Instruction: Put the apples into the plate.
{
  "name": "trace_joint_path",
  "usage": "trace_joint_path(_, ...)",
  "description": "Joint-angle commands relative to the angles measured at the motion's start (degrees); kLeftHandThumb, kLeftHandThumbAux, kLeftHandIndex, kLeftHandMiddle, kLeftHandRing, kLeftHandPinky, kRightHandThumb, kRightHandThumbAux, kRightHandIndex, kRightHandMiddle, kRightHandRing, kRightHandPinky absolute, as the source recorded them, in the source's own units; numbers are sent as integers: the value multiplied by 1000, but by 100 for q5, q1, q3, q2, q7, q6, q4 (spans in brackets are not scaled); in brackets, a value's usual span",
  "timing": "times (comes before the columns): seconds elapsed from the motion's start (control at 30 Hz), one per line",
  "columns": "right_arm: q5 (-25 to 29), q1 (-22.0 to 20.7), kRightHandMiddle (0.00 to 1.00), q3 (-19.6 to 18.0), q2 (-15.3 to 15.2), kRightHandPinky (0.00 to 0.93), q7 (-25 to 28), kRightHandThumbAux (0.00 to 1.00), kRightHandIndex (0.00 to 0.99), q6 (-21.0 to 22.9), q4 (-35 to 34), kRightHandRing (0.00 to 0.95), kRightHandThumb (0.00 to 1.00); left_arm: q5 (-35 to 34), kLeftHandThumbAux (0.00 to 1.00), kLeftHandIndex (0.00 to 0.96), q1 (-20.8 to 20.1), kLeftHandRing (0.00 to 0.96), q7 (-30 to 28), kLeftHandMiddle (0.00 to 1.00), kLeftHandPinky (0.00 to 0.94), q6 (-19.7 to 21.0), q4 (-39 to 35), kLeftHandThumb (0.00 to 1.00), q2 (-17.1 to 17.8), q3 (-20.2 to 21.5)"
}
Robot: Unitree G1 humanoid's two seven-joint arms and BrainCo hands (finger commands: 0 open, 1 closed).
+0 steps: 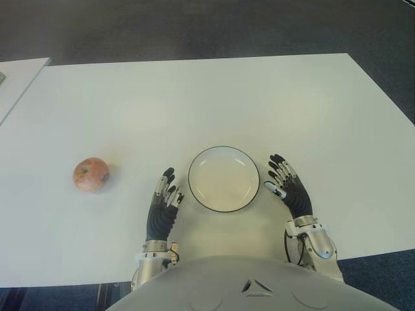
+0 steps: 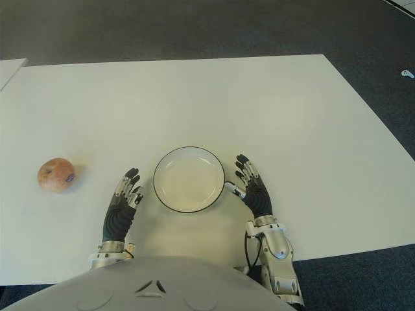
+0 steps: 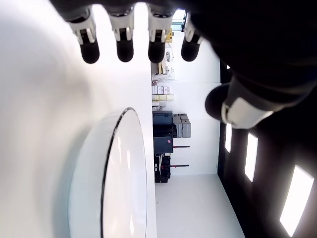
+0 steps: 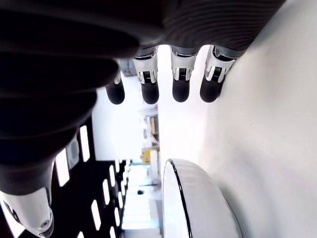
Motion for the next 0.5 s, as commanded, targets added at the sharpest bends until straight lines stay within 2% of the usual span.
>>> trace_joint_path(0.03,-38,90,0,13,-13,0,3,667,0,115,72,0,145,-20,501,0,16,0,2,0,0,-69,-8,56,-41,-79)
trace_joint_path(0.3,-29,101,0,-6,-23,0,28,657,0,22,118,0,148,36,492,0,25,0,20,0,0,-108,-13,49,-28,-72)
trace_joint_path(0.5,-7,75,0,-38,-95,0,112,663,0,-47,201,0,150,160,505,0,74,0,54,0,0,14,-163,37,-8,-63)
